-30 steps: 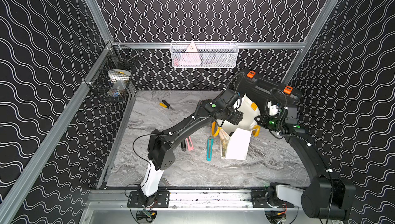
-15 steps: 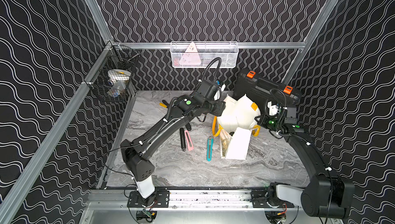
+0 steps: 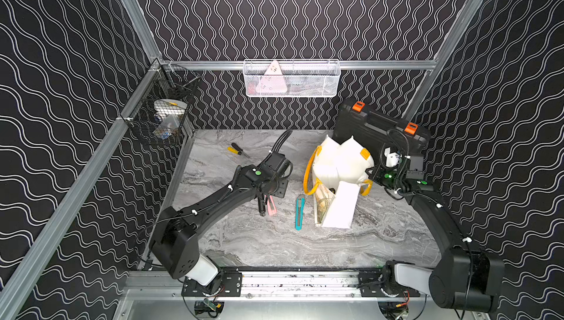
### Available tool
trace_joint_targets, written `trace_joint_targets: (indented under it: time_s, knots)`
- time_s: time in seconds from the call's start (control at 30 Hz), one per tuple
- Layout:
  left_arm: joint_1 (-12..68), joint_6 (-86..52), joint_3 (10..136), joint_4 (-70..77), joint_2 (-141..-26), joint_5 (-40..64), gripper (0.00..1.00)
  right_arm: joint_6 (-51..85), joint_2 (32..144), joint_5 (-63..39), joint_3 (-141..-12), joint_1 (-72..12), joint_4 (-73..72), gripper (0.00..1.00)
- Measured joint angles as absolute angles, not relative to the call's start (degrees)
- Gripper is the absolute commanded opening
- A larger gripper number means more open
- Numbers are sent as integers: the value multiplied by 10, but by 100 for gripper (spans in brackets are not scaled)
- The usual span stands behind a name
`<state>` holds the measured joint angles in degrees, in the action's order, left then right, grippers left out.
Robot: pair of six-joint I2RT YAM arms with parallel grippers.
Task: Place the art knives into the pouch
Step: Pick up the utility knife at the center of the board.
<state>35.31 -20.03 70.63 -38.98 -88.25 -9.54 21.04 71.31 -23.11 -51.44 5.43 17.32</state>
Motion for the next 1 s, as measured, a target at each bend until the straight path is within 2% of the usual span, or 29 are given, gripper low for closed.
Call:
trace_joint_targets:
  time_s: [0.53, 1.0]
  knots:
    - [382, -241, 619, -242, -960, -47, 59, 229, 718, -252, -489, 84, 138, 0]
    - [475, -290, 648, -193, -1048, -73, 59, 229, 717, -254, -495, 85, 140, 0]
